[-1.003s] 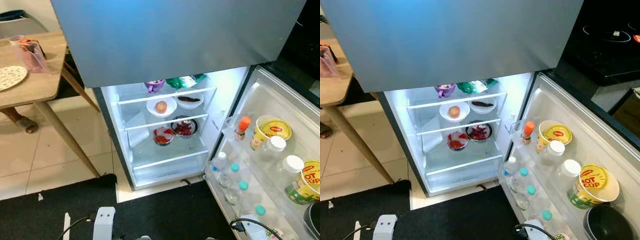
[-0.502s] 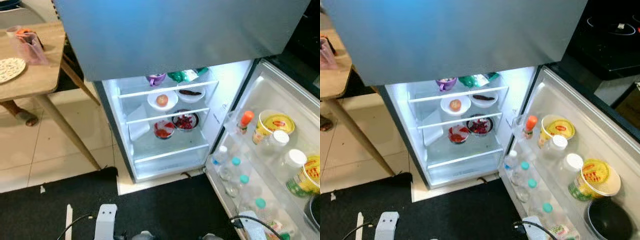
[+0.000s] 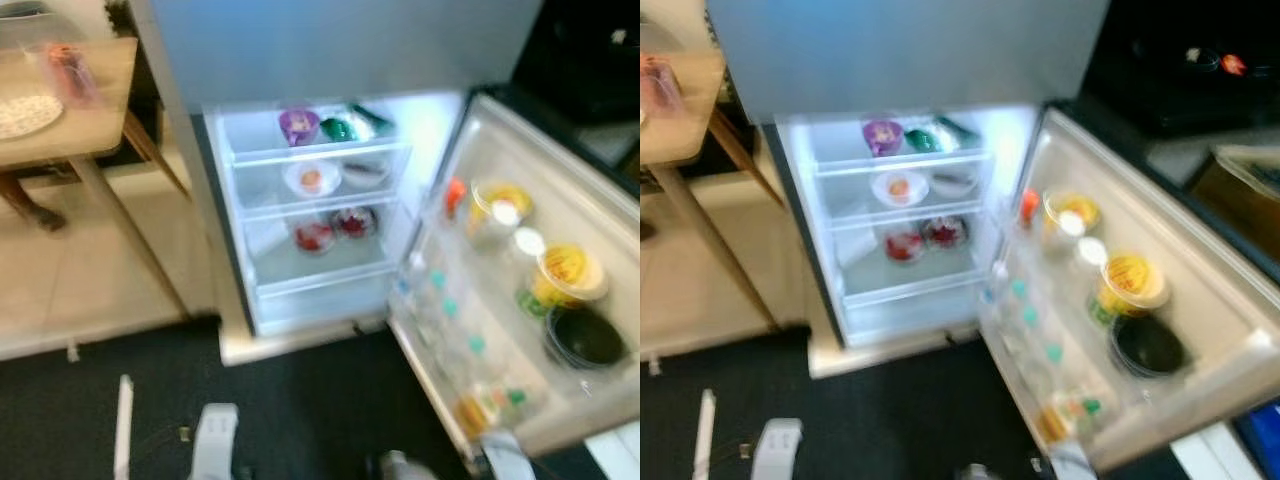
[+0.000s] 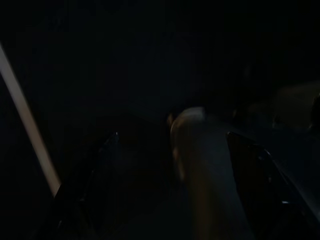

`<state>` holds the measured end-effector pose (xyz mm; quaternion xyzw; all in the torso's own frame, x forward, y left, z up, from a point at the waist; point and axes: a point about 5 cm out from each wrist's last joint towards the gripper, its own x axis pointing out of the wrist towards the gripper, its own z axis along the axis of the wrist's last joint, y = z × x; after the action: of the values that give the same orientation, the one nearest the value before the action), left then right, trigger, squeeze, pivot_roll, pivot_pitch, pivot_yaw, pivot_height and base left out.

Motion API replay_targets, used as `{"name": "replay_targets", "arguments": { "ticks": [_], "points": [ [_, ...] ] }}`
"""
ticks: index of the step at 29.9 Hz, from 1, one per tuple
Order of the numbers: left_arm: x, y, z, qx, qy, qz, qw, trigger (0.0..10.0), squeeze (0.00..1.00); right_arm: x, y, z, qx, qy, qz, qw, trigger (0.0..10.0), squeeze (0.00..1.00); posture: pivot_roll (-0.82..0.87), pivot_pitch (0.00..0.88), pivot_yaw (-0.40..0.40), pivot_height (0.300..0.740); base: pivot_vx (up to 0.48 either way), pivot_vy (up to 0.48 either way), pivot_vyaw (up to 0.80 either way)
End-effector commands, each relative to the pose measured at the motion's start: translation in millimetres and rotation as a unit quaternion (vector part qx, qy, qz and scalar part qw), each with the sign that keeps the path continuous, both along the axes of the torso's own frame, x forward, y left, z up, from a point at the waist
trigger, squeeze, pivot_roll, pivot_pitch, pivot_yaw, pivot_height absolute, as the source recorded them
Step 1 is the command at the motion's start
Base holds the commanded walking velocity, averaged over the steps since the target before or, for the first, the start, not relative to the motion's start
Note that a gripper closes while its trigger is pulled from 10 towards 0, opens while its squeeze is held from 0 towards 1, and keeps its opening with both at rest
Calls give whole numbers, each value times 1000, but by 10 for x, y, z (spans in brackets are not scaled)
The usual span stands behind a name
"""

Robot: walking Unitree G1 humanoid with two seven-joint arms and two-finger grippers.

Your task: Restocking fridge

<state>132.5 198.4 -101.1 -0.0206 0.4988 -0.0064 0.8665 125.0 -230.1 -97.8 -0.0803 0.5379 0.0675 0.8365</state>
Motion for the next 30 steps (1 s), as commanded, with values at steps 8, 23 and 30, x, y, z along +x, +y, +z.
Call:
{"name": "replay_targets", "arguments": {
  "ticks": [8,23,30],
  "points": [
    [-40,-20,-11,-11,4,-19,1000,10000,0,58,-9,22,-1,-9,2,1000,10000,0,-41,62,-24,740,0,0,0],
    [-53,-33,-21,-9,12,-20,1000,10000,0,29,-13,10,-1,3,1,1000,10000,0,-44,62,-24,740,0,-144,-248],
    [-60,-25,-23,-8,14,-19,1000,10000,0,14,-16,6,-2,6,1,1000,10000,0,-44,63,-23,740,0,0,-748]
  ]
}}
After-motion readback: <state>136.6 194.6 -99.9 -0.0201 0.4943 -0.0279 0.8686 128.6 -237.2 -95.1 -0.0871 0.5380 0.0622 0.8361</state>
